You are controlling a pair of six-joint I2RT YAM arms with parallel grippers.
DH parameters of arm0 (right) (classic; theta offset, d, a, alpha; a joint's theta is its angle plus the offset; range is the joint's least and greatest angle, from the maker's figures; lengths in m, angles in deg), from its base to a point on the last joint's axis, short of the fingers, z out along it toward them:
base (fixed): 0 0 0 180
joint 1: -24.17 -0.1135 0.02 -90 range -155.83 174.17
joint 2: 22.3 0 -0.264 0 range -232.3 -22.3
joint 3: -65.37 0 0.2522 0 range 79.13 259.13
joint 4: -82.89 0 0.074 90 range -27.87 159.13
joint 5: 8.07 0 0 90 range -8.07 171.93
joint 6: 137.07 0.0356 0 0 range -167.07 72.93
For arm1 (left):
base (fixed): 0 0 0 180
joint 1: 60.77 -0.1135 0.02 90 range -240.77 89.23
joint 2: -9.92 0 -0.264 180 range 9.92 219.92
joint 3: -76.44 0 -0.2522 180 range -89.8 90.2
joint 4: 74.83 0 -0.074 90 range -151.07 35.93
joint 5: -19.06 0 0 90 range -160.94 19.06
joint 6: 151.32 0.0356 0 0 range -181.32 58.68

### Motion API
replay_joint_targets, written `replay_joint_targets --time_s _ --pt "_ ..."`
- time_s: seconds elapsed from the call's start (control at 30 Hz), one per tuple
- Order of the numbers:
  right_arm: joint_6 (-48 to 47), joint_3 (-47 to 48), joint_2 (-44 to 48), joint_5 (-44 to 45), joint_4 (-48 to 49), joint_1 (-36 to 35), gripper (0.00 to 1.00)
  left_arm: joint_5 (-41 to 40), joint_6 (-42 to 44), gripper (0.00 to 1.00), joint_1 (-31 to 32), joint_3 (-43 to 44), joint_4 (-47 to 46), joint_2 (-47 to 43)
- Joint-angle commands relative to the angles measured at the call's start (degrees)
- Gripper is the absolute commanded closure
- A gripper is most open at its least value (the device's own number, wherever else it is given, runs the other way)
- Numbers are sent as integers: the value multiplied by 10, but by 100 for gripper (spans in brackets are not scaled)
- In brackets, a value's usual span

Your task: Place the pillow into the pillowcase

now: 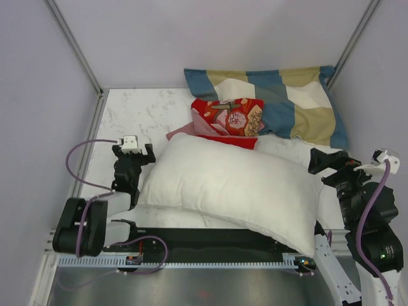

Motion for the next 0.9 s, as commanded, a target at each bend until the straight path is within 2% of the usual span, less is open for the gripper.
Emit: replay_joint_targets --time_s 0.0,0.03,0.2,0.33,0.4,0.6,0.7,0.87 --pt "-36 6 -14 -94 -2 0 2 -26 7 0 2 -4 72 -155" --pt "-41 6 -21 -137 -1 0 2 -30 -13 0 2 -1 107 -190" --pt "-39 1 -82 -188 1 0 2 -50 -106 0 4 39 362 -348" --pt "-42 -17 -166 -250 44 1 2 -17 -175 0 4 72 493 -459" --pt "-34 -26 -195 -240 91 0 2 13 -193 0 4 88 539 -487" --pt "-23 -32 -374 -231 206 0 2 119 -230 0 4 103 575 -564" --pt "-7 -10 -476 -237 257 -3 2 127 -229 0 4 93 584 -578" --pt "-4 93 -666 -207 285 -39 2 145 -205 0 4 83 589 -586"
